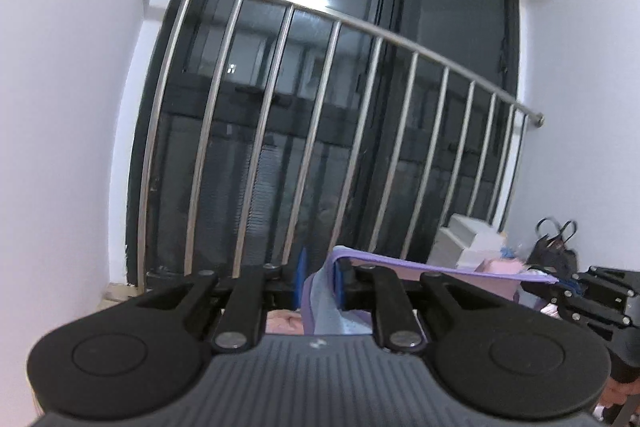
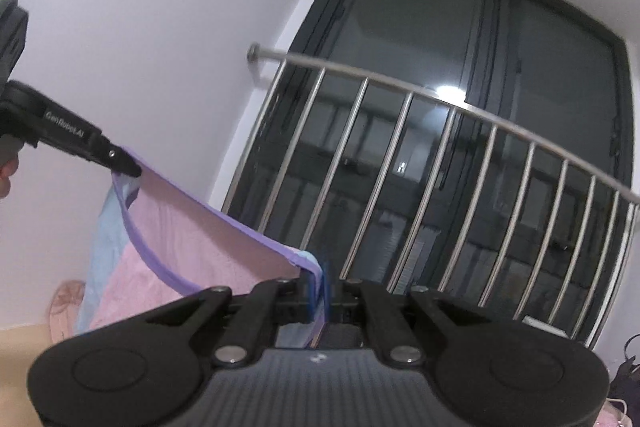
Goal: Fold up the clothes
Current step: 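Raise the garment high with both grippers and swing it over the table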
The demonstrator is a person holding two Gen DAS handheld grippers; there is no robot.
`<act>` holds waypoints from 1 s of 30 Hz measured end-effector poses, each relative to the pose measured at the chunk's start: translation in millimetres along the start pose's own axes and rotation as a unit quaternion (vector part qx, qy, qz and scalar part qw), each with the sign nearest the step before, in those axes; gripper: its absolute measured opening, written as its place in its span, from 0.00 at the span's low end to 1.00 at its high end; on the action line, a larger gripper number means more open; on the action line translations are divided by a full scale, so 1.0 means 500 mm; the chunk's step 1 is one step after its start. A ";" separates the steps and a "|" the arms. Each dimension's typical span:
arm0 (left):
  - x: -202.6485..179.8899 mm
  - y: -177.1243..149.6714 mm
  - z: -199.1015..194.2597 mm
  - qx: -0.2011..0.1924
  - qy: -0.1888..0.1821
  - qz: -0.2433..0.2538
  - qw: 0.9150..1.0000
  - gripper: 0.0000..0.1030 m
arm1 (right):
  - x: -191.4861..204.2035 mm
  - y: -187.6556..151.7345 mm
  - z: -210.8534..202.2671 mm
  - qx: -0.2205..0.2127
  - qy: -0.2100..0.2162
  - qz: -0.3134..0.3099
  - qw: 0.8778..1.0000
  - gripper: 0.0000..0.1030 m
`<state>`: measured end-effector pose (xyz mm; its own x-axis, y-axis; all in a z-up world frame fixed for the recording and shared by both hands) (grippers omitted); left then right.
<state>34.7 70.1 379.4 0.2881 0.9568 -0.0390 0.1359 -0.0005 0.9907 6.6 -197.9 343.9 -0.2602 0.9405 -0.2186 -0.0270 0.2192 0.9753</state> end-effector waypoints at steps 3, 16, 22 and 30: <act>0.025 -0.020 0.053 0.023 0.000 -0.006 1.000 0.13 | -0.007 -0.017 0.060 0.017 0.003 0.003 1.000 0.02; 0.120 -0.020 0.288 0.074 0.013 -0.015 0.997 0.07 | -0.023 -0.023 0.305 0.012 -0.027 -0.024 0.999 0.02; 0.180 0.098 0.422 0.030 0.040 0.023 0.998 0.03 | -0.060 0.052 0.494 -0.070 -0.066 -0.049 0.994 0.07; 0.114 0.215 0.328 -0.056 0.045 0.109 0.991 0.02 | -0.079 0.148 0.476 -0.154 -0.085 -0.053 0.983 0.02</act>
<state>221.0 76.8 462.4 0.2133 0.9595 0.1840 -0.0286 -0.1821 0.9829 244.9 -157.0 417.0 -0.0746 0.9520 -0.2968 -0.3441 0.2548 0.9037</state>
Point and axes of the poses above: each gripper's, at about its wrist camera, not at the fingertips, and z roughly the way its jaws point, x to its left, y to its top, the point moved 3 cm from there along z, roughly the way its jaws point, and after that the axes turned 8 degrees about z, right-handed, at the moved point
